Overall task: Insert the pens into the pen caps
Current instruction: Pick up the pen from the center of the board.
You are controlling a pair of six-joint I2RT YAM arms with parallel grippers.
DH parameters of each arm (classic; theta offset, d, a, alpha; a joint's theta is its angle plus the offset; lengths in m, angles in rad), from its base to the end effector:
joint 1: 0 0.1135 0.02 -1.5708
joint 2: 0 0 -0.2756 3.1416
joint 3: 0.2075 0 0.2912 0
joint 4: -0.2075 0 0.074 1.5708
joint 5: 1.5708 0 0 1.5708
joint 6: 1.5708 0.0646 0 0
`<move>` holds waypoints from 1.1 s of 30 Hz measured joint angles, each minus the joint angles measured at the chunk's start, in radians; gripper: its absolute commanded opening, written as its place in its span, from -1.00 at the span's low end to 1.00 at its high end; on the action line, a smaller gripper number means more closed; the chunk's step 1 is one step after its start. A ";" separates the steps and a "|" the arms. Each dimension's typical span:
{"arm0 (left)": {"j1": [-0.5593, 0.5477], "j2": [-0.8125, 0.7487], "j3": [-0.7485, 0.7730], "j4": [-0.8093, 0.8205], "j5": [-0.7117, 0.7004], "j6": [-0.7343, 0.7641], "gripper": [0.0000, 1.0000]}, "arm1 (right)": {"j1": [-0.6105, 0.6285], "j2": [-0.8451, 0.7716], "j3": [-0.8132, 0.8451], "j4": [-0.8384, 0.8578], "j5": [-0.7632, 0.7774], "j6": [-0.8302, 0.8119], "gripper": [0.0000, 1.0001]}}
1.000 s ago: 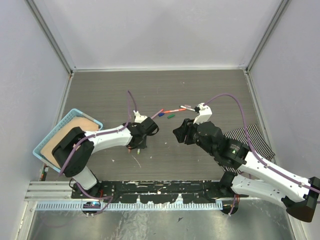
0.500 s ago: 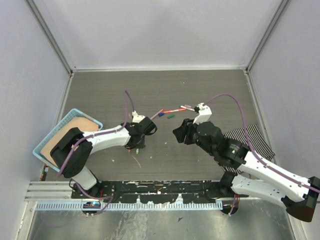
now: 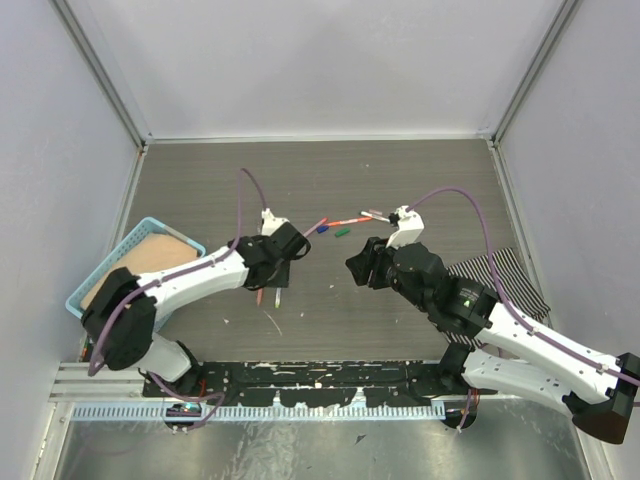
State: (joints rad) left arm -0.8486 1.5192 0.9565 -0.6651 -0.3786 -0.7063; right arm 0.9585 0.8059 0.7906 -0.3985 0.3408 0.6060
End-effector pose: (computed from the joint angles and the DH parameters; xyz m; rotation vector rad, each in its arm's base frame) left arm 0.2320 -0.2272 0.1612 0.1001 2.6350 0.0397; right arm 0.1547 0.1828 0.3137 -0.1301 2.0196 0.6803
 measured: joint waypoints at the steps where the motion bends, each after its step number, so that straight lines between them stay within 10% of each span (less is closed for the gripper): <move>1: 0.000 -0.020 0.019 -0.005 0.001 0.008 -0.08 | 0.000 0.000 0.000 0.000 0.004 0.003 0.04; 19: 0.000 -0.196 0.147 -0.001 0.091 0.265 -0.02 | -0.029 0.094 0.040 -0.080 0.172 -0.034 0.10; 33: 0.006 -0.185 0.219 -0.108 0.120 0.313 -0.01 | -0.561 0.333 0.086 -0.061 -0.260 -0.175 0.12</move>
State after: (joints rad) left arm -0.8425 1.3346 1.1759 -0.7734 -0.2584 -0.3931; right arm 0.3977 1.1393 0.8768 -0.4595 0.0807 0.4309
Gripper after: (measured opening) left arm 0.492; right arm 0.554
